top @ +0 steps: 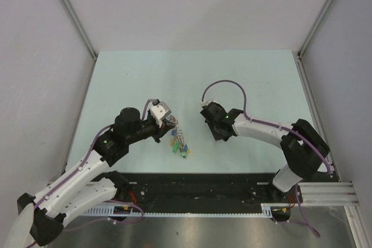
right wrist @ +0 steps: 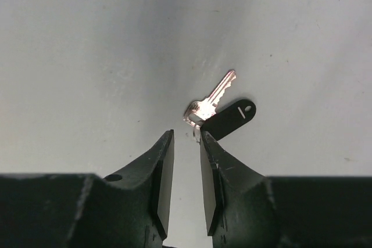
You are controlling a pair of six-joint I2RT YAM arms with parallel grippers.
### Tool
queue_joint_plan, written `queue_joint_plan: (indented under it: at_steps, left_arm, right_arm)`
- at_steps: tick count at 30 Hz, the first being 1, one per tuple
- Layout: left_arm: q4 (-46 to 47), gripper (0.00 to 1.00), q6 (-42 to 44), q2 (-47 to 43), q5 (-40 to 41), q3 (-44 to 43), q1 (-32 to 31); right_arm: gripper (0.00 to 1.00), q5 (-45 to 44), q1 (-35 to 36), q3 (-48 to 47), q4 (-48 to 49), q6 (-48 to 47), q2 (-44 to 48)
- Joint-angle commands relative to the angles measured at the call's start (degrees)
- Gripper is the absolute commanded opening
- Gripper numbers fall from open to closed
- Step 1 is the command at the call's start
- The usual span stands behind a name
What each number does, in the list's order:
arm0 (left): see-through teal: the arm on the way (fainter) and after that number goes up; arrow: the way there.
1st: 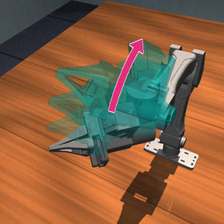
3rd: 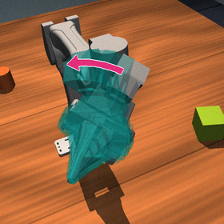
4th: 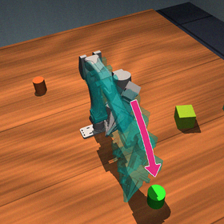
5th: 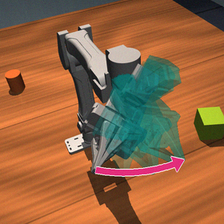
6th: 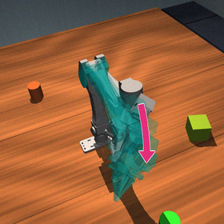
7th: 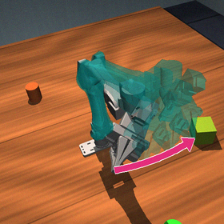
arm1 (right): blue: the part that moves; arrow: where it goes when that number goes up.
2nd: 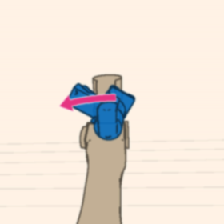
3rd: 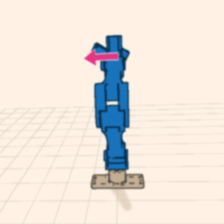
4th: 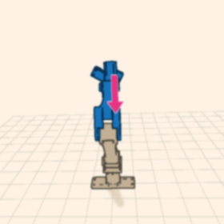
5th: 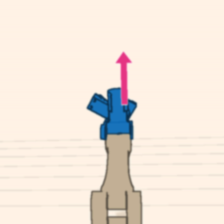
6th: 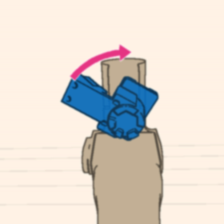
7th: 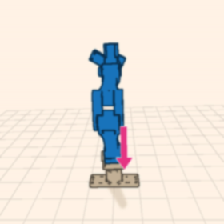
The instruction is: Put the keys on the keyring
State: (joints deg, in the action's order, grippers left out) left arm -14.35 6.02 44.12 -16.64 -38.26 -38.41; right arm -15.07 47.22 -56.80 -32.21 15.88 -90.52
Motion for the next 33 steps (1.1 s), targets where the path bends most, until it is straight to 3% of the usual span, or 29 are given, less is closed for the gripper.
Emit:
queue_joint_plan:
  at_steps: [1, 13, 18, 22, 24, 33]
  left_arm:
    - [3.36, 0.0, -0.05, -1.05, 0.38, -0.67, -0.26]
    - [3.45, 0.0, -0.05, -0.96, 0.12, -0.67, -0.26]
    - [3.54, 0.0, -0.05, -0.88, 0.12, -0.59, -0.26]
    - [3.36, 0.0, -0.13, -0.79, 0.21, -0.59, -0.26]
    - [3.27, 0.0, 0.13, -0.61, 0.21, -0.59, -0.26]
    - [3.54, 0.0, 0.92, -0.17, -1.81, -0.5, -0.26]
  right_arm:
    - [0.28, -6.73, 1.73, -2.7, -4.09, -2.69, -3.87]
    - [0.27, -9.62, 3.93, -4.73, -4.35, -4.54, -9.32]
    - [0.19, -10.5, 4.46, -5.34, -4.8, -4.81, -10.55]
    - [0.05, -11.38, 5.25, -5.78, -6.28, -4.72, -10.03]
    - [0.0, -11.82, 5.6, -6.05, -6.99, -5.07, -9.24]
    - [0.0, -5.86, 5.42, -6.14, -4.8, -10.06, 5.08]
